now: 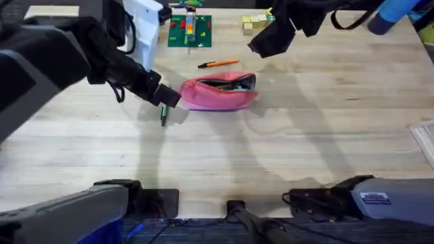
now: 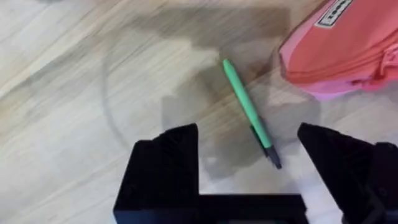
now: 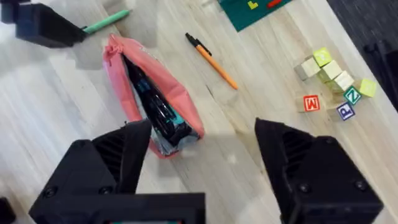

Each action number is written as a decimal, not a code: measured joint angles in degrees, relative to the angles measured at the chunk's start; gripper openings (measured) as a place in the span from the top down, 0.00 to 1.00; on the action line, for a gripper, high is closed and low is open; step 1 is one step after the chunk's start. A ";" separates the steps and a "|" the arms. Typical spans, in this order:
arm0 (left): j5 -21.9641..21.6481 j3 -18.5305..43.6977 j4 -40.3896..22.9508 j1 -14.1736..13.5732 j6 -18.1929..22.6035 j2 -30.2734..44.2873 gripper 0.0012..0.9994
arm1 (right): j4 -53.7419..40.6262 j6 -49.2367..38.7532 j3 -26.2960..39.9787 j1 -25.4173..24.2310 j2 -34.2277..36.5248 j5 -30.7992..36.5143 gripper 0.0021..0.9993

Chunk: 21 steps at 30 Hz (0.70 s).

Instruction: Unzip the bag, pick up the pens from the table one at a time and place them inside, then zip the bag closed.

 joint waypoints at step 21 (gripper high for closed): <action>0.16 -8.08 9.52 0.17 0.12 5.19 0.01 | 0.02 0.04 0.00 -0.02 0.00 0.00 0.00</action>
